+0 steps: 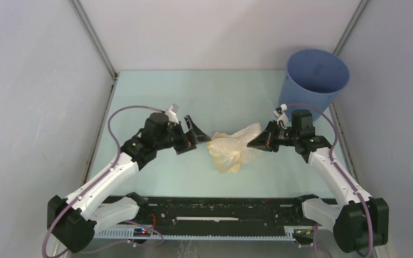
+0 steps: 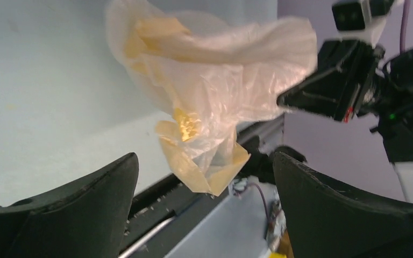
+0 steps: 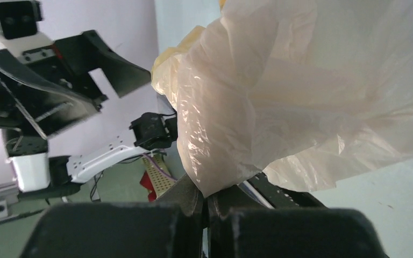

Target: Put the trash bags into the trash bin

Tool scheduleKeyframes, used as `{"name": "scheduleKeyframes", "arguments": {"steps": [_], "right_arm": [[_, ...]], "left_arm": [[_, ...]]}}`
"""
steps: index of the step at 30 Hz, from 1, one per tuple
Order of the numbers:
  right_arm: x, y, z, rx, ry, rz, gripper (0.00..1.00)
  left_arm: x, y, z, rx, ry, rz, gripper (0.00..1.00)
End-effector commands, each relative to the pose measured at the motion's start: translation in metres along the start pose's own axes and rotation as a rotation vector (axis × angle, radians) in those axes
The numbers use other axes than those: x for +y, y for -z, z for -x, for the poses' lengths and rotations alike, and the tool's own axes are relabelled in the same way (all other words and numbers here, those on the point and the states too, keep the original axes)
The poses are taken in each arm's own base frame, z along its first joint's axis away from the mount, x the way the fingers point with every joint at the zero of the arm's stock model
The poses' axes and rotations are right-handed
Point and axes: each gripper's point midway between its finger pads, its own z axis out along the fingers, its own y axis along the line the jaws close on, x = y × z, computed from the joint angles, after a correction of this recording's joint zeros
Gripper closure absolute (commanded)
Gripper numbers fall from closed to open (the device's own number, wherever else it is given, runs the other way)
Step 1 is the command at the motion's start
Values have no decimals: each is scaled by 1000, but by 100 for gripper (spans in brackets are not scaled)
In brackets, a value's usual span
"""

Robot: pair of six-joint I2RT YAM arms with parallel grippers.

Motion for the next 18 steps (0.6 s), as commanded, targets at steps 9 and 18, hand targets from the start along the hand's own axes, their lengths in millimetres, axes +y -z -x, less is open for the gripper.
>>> {"name": "scheduleKeyframes", "arguments": {"steps": [9, 18], "right_arm": [[48, 12, -16, 28, 68, 165, 100], [33, 15, -28, 66, 107, 103, 100]], "left_arm": [[-44, -28, -44, 113, 71, -95, 26], [-46, 1, -15, -11, -22, 19, 41]]}}
